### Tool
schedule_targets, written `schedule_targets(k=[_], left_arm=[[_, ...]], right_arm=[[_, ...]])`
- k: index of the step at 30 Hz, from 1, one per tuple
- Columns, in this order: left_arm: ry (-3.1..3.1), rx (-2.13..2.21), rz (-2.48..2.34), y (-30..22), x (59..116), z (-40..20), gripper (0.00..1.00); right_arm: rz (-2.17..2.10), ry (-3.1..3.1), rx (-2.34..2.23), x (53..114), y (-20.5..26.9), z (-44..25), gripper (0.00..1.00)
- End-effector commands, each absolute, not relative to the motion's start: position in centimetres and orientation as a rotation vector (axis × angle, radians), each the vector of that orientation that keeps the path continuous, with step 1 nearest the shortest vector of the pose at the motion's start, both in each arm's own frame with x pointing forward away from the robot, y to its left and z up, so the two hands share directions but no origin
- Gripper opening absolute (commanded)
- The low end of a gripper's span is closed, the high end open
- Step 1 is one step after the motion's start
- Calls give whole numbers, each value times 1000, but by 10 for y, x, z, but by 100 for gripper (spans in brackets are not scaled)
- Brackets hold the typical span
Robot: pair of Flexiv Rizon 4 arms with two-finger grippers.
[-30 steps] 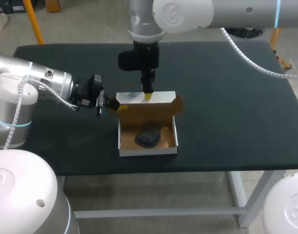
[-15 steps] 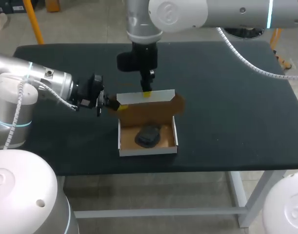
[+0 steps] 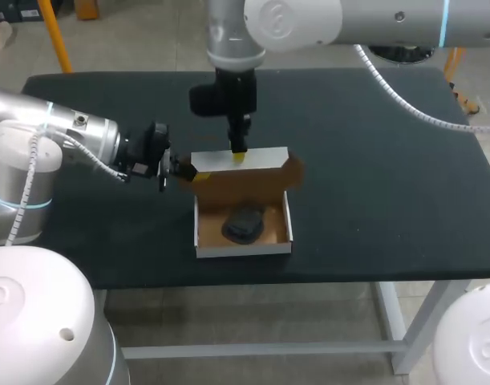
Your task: Assemble the packaging by folding the flat box into shape, placing the metal phone stand inside, and closing the box properly
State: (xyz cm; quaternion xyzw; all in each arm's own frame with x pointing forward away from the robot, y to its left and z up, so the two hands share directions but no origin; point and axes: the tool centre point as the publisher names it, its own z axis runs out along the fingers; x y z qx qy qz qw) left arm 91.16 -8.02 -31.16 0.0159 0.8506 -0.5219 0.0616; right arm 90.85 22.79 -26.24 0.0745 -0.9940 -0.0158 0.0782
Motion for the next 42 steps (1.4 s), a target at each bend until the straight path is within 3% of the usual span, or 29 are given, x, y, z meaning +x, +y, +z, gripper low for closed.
schedule_targets(k=[1, 18, 35, 42], left_arm=[[2575, 50, -1578, -80, 912, -314, 0], [2575, 50, -1578, -80, 912, -314, 0], [2565, 70, -1558, -80, 912, -314, 0], [2514, 120, -1535, -76, 907, -316, 0]], right_arm=[[-112, -2991, 200, 904, 218, -248, 100], [-175, -3033, -376, 917, 198, -197, 100], [-175, -3033, -376, 917, 198, -197, 100], [-83, -2955, -661, 923, 192, -198, 100]])
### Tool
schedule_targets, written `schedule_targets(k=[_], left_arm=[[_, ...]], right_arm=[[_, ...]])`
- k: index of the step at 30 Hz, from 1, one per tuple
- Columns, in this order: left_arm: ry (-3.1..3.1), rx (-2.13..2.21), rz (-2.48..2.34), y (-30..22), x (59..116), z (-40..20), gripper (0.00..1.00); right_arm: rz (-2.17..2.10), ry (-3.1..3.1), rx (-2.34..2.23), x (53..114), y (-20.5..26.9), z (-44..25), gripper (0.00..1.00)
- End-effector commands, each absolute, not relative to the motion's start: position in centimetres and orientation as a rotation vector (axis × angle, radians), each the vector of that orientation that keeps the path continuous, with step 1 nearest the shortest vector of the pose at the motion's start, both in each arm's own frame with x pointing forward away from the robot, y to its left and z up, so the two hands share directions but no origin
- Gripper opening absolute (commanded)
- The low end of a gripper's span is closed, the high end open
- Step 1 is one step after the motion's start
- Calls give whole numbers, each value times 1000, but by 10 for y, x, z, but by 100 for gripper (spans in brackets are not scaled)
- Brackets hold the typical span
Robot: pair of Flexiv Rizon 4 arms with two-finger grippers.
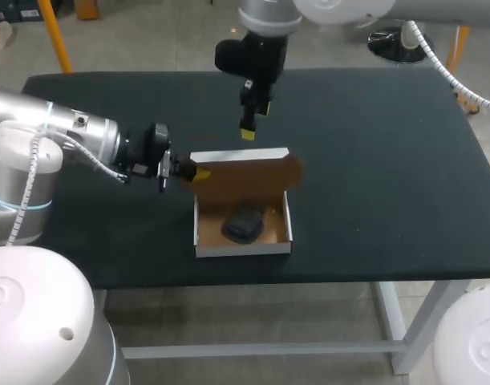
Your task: Assemble the packaging by folding the flat box into shape, placing the metal phone stand inside, and closing the box properly
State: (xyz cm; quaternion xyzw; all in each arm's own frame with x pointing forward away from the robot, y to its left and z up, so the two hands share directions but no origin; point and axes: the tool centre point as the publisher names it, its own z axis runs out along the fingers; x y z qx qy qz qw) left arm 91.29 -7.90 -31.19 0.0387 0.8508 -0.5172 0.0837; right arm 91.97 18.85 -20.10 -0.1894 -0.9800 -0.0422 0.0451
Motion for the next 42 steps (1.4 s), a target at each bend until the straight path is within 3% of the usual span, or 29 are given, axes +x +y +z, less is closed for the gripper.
schedule_targets(k=[1, 28, 42], left_arm=[[2503, 132, -1538, -76, 906, -316, 0], [2341, 392, -1410, -84, 892, -325, 0], [2333, 400, -1385, -83, 892, -327, 0]], right_arm=[[-76, -2944, -694, 924, 191, -198, 100], [-160, -2693, -1224, 904, 160, -218, 100], [-167, -2694, -1255, 901, 158, -220, 100]])
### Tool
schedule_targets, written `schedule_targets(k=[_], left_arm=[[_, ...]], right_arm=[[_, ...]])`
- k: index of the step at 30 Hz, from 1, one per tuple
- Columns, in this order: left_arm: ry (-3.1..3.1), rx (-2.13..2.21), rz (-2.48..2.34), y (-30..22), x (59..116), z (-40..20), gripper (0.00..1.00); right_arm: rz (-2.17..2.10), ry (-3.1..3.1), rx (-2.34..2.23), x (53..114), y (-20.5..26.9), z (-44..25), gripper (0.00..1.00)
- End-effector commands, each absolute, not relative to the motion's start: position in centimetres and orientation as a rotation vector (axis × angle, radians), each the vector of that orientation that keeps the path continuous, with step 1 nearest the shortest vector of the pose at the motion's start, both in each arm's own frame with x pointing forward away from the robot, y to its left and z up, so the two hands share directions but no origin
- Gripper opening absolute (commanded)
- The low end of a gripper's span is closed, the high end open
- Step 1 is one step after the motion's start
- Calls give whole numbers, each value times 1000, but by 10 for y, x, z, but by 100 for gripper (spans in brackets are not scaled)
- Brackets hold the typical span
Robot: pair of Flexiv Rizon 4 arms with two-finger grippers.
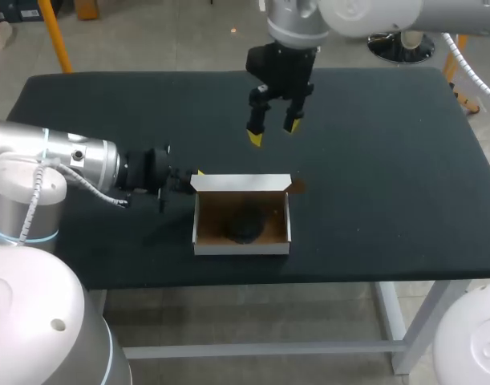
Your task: Assemble the packaging by folding the flat box into shape, placing the metal phone stand inside, and closing the box properly
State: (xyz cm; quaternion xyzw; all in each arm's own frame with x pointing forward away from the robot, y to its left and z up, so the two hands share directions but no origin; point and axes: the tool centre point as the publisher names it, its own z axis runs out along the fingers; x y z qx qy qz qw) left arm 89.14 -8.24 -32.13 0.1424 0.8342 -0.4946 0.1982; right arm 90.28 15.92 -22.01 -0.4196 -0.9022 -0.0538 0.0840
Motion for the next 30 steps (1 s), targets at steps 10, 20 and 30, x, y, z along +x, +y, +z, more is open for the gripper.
schedule_targets(k=[10, 20, 30], left_arm=[[2333, 400, -1385, -83, 892, -327, 0], [2240, 487, -1347, -80, 883, -329, 0], [2184, 514, -1292, -80, 875, -332, 0]], right_arm=[[-167, -2694, -1255, 901, 158, -220, 100], [-73, -2528, -1444, 904, 152, -225, 100], [2, -2181, -1761, 888, 136, -241, 100]])
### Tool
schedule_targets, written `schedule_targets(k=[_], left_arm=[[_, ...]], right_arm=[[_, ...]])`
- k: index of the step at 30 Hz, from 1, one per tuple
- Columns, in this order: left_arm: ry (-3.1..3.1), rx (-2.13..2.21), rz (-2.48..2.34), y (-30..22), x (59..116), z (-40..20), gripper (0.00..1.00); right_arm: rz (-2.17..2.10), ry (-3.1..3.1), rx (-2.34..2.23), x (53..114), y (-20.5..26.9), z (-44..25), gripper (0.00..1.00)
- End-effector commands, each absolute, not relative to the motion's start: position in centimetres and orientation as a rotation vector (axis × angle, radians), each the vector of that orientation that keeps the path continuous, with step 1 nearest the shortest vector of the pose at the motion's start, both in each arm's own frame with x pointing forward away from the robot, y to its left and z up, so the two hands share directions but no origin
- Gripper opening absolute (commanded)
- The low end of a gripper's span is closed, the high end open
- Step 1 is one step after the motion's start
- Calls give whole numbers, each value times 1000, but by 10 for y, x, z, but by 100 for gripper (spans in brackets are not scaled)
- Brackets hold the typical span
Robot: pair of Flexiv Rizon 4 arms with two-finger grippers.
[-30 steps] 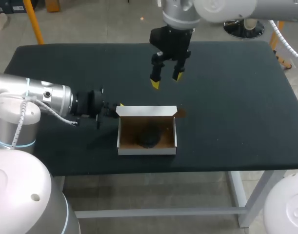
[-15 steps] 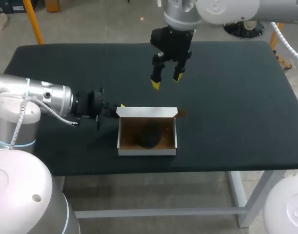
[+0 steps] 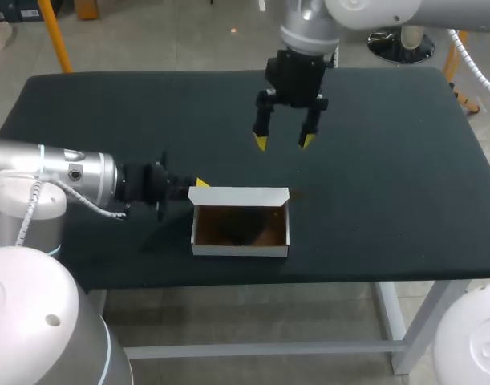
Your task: Assemble the packaging by folding the flat box into shape, placing the metal phone stand inside, and closing the box properly
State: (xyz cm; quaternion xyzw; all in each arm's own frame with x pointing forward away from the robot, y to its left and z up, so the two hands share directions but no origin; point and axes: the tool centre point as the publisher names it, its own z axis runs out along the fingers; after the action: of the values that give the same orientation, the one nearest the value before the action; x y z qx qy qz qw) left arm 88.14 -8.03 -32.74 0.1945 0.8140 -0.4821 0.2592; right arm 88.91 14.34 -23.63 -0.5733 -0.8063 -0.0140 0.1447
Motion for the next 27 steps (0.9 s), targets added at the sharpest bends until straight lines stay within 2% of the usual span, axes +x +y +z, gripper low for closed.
schedule_targets(k=[1, 15, 25, 27], left_arm=[[2177, 524, -1286, -80, 873, -332, 0], [2125, 549, -1253, -80, 870, -332, 0], [2081, 567, -1217, -78, 865, -336, 0], [2073, 574, -1211, -78, 864, -337, 0]], right_arm=[[0, -2157, -1775, 886, 135, -243, 100], [-18, -2117, -1772, 879, 130, -244, 100], [145, -1887, -1903, 863, 125, -266, 100], [151, -1877, -1897, 859, 125, -269, 67]])
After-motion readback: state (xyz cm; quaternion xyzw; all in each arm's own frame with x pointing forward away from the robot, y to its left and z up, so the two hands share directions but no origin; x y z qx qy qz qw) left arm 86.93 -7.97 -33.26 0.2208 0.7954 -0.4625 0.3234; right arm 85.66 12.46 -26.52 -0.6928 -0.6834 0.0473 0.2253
